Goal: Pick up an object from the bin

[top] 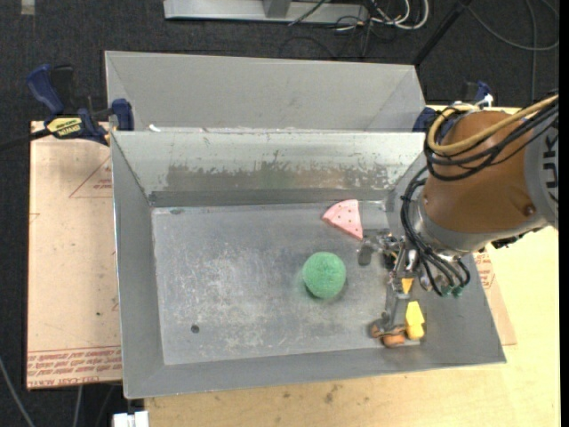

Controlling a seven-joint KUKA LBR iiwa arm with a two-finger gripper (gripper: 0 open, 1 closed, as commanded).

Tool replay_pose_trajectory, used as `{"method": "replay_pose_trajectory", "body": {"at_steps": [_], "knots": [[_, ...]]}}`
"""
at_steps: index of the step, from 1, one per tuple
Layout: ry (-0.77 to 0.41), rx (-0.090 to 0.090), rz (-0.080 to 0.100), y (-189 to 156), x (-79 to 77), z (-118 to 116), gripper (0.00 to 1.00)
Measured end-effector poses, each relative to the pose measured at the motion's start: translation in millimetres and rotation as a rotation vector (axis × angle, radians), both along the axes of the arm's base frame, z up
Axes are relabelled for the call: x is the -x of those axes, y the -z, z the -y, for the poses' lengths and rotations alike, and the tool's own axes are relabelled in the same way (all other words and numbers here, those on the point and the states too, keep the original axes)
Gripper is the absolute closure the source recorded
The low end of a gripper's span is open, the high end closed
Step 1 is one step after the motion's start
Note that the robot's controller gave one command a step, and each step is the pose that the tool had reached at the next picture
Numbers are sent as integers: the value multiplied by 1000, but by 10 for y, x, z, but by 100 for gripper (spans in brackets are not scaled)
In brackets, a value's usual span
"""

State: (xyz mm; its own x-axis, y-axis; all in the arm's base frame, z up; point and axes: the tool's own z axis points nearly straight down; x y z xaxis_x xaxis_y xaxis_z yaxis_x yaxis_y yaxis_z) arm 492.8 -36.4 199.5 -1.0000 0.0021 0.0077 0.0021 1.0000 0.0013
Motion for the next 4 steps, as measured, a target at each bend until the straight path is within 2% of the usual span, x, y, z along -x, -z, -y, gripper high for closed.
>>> {"method": "replay_pose_trajectory", "body": {"at_steps": [1, 2, 3, 4], "knots": [[-2, 1, 8, -40, -18, -1, 0], [-11, 1, 14, 689, -211, -145, 0], [66, 0, 4, 859, -242, -203, 0], [99, 0, 11, 845, -581, -310, 0]]}}
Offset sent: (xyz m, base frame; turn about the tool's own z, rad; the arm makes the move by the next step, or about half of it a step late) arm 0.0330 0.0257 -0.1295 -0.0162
